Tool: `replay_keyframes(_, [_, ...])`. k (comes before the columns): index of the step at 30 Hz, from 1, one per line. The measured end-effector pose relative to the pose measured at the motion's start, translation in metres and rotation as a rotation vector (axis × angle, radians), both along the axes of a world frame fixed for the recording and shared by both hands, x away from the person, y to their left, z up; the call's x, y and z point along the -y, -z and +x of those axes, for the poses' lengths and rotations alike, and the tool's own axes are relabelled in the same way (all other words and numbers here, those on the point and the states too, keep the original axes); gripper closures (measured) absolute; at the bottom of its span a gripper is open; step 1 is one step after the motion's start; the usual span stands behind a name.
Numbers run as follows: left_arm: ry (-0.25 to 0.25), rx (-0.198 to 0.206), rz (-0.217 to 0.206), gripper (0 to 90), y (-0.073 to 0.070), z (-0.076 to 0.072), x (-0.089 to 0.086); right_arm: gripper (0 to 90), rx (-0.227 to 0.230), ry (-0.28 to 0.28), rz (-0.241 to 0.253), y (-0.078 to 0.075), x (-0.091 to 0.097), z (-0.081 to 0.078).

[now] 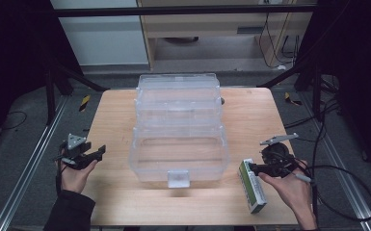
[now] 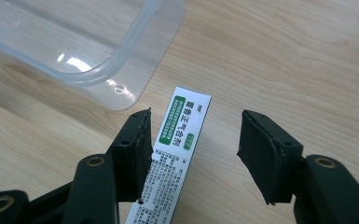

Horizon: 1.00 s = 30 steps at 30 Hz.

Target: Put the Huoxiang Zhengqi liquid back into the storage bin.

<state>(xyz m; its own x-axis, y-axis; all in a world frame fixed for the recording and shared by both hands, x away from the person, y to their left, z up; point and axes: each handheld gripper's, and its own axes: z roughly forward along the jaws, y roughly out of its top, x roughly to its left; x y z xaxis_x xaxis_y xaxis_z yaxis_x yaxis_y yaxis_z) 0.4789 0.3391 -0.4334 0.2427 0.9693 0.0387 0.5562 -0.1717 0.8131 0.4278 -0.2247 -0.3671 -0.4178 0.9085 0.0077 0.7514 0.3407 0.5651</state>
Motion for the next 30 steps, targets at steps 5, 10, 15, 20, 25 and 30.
replay_keyframes(5, [0.001, -0.006, -0.002, 39.7, 0.0, 0.0, 0.001, 43.6, -0.022, 0.01, -0.014, 0.002, -0.002, -0.001])
replay_keyframes(10, [0.001, -0.017, 0.002, 39.7, 0.001, 0.0, 0.001, 43.2, -0.042, 0.018, -0.025, 0.003, -0.003, -0.002])
replay_keyframes(15, [-0.003, -0.021, 0.003, 39.7, 0.001, 0.0, 0.0, 42.3, -0.065, 0.034, -0.036, 0.005, -0.004, -0.002])
replay_keyframes(20, [-0.003, -0.028, 0.007, 39.7, 0.002, 0.001, 0.001, 42.6, -0.095, 0.042, -0.047, 0.007, -0.005, -0.004])
replay_keyframes(25, [0.0, -0.029, 0.011, 39.7, 0.002, 0.001, 0.002, 44.0, -0.119, 0.034, -0.052, 0.01, -0.009, -0.006])
replay_keyframes(30, [-0.001, -0.037, 0.014, 39.7, 0.003, 0.001, 0.001, 44.7, -0.136, 0.035, -0.054, 0.013, -0.011, -0.006])
